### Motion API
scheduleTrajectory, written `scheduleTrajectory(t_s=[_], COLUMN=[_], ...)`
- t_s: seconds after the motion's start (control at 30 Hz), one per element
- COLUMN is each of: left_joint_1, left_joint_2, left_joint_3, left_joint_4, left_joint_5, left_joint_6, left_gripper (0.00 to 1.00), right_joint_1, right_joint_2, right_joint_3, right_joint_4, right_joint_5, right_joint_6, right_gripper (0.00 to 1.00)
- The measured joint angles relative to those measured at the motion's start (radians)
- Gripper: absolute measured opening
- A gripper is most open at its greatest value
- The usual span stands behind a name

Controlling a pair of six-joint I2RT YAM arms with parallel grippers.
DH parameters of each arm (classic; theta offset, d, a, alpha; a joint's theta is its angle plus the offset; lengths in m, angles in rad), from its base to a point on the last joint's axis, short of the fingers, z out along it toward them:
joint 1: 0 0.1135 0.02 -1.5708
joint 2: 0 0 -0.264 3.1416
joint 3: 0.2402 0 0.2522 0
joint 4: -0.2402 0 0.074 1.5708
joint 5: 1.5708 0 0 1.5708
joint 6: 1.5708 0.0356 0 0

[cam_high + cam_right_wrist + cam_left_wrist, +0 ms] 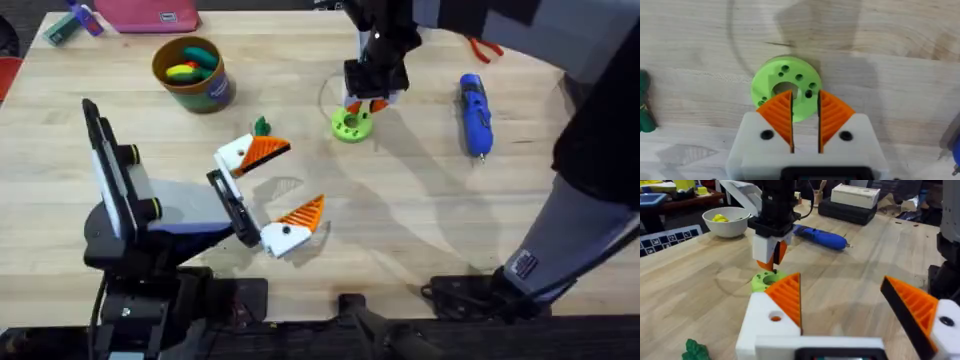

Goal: Pick up the gripper from the table and insert it into the empty holder that is missing its gripper. Then pick up a screw, insert it into the mounting hole, and use the screwdriver to tighten it. Finally, clean up the table by picking up the vegetable and placing it into the bucket.

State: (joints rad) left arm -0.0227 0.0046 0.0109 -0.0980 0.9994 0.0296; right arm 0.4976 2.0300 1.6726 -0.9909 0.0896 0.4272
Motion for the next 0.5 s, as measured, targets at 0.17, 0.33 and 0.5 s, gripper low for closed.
scheduleTrajectory(t_s=[0.17, 0.33, 0.5], left_joint_1=[0.000, 0.000, 0.000], left_joint_2=[0.000, 0.000, 0.000], left_joint_3=[0.000, 0.000, 0.000], left_joint_4=[0.000, 0.000, 0.000], left_joint_5=[0.000, 0.000, 0.000], left_joint_6=[0.000, 0.000, 0.000], left_gripper=[0.985, 0.985, 0.985], right_joint_1=[0.002, 0.004, 0.006], right_joint_2=[0.000, 0.000, 0.000], right_joint_3=[0.000, 0.000, -0.001], right_joint_4=[0.000, 0.000, 0.000], right_joint_5=[0.000, 0.000, 0.000], right_joint_6=[0.000, 0.001, 0.001], right_gripper=[0.246, 0.238, 0.236])
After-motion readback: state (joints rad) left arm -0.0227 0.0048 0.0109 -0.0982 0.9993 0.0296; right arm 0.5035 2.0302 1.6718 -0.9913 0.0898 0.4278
